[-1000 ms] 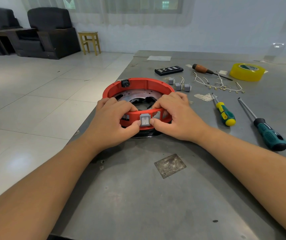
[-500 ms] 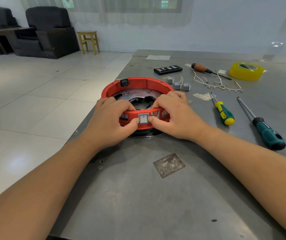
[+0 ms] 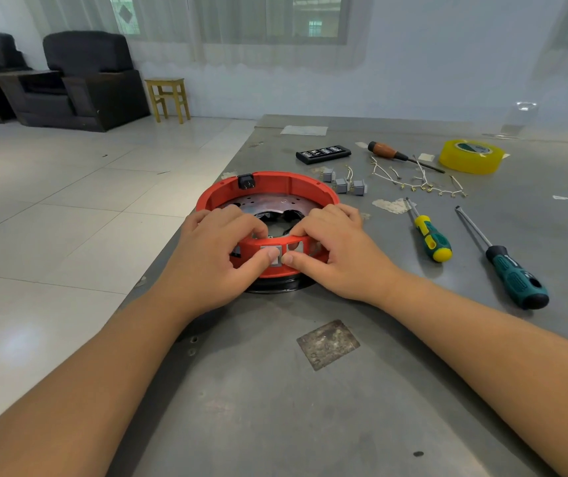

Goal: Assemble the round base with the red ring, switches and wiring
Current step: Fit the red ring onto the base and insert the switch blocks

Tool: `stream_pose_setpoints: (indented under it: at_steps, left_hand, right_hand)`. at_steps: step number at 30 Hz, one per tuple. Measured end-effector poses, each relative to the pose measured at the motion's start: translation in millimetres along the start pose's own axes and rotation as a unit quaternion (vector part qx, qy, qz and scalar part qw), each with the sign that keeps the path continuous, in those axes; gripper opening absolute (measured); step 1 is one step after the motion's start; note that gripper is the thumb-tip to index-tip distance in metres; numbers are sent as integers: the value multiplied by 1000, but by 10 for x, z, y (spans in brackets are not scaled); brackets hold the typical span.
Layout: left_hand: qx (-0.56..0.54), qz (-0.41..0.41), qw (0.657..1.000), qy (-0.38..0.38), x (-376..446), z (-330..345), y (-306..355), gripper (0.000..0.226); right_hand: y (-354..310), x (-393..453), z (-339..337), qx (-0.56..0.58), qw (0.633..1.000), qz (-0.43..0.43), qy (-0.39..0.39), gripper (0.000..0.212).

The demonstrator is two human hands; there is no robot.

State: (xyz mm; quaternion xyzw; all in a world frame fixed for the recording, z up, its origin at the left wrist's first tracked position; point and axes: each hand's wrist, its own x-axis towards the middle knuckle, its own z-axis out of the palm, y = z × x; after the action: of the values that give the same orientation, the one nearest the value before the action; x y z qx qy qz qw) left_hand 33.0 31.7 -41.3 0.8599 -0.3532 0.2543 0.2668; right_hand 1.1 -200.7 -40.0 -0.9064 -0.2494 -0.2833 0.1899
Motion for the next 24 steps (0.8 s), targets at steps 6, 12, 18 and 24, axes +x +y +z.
stream_pose_setpoints:
  at_steps: [6, 12, 18, 24]
  left_hand:
    - [-24, -28, 999, 15, -22, 16, 34, 31]
    - [13, -50, 998, 47, 41, 120, 180, 33]
    - [11, -39, 998, 54, 39, 202, 100, 29]
    - [11, -40, 997, 62, 36, 220, 90, 29]
  right_hand:
    - [109, 12, -5, 126, 988, 52, 76, 38]
    - [725, 157, 62, 20, 949, 311, 40, 34]
    - [1246, 516, 182, -107, 914, 390, -35, 48]
    - [1501, 669, 268, -129, 900, 412, -66, 63]
